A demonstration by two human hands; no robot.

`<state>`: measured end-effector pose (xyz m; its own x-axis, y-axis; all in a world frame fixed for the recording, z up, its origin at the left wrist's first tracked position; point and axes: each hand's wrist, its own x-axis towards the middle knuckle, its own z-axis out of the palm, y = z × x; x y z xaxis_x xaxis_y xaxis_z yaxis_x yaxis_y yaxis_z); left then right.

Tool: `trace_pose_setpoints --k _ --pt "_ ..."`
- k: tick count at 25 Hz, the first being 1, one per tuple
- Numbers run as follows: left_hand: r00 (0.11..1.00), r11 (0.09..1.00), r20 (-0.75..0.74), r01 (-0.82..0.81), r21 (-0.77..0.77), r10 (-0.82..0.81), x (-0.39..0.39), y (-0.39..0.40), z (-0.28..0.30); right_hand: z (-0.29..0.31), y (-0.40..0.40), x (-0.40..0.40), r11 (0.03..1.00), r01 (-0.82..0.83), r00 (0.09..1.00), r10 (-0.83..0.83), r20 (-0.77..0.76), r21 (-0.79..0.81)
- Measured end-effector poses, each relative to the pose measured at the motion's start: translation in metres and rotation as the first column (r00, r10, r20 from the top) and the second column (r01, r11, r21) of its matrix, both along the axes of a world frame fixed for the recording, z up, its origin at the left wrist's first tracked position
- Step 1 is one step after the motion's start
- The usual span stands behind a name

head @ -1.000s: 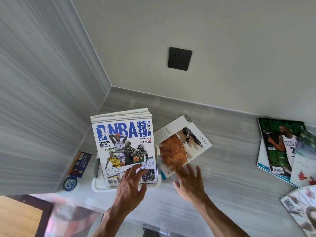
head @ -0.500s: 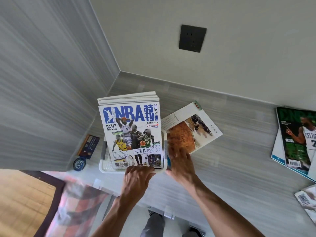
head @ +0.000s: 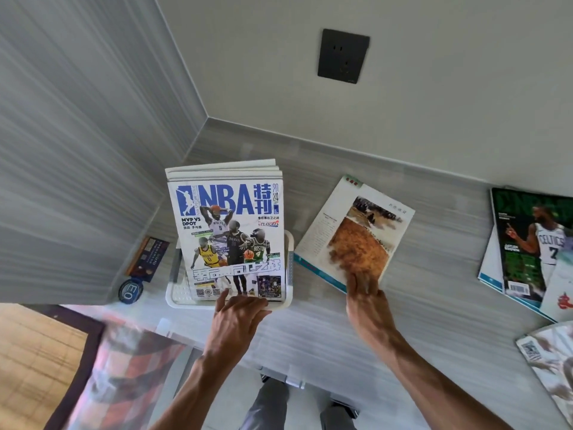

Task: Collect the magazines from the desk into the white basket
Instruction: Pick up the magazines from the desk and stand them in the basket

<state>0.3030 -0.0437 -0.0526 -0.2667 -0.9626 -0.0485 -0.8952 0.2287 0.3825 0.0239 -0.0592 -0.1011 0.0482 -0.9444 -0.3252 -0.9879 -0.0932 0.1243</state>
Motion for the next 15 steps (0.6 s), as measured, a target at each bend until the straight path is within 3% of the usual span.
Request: trace_pose_setpoints --k 4,7,10,12,14,15 --pt "0.999 1.0 -0.039 0.001 0.019 0.0 -0.007 -0.001 0.002 0.008 0.077 -0.035 0.998 0.058 0.99 -0.058 0.13 -0.001" --pt "0.993 0.998 -0.102 -0.065 0.024 0.067 -0.029 0.001 0.007 0.011 0.086 -0.058 0.94 0.329 0.892 -0.341 0.297 0.09" --pt "0.986 0.988 -0.102 -0.122 0.094 0.132 -0.044 0.0 0.009 0.01 0.059 -0.056 0.674 0.727 0.619 -0.727 0.298 0.134" --pt "0.984 0.976 -0.103 -0.123 0.178 0.143 -0.043 -0.003 0.012 0.009 0.046 -0.055 0.491 0.845 0.42 -0.855 0.305 0.212" --pt "0.967 0.959 -0.171 -0.146 0.244 0.19 -0.039 -0.004 0.014 0.014 0.038 -0.059 0.271 0.879 0.088 -0.901 0.424 0.392" --pt "0.953 0.95 -0.201 -0.17 0.261 0.226 -0.039 -0.005 0.018 0.019 0.035 -0.06 0.227 0.843 -0.042 -0.876 0.481 0.488"
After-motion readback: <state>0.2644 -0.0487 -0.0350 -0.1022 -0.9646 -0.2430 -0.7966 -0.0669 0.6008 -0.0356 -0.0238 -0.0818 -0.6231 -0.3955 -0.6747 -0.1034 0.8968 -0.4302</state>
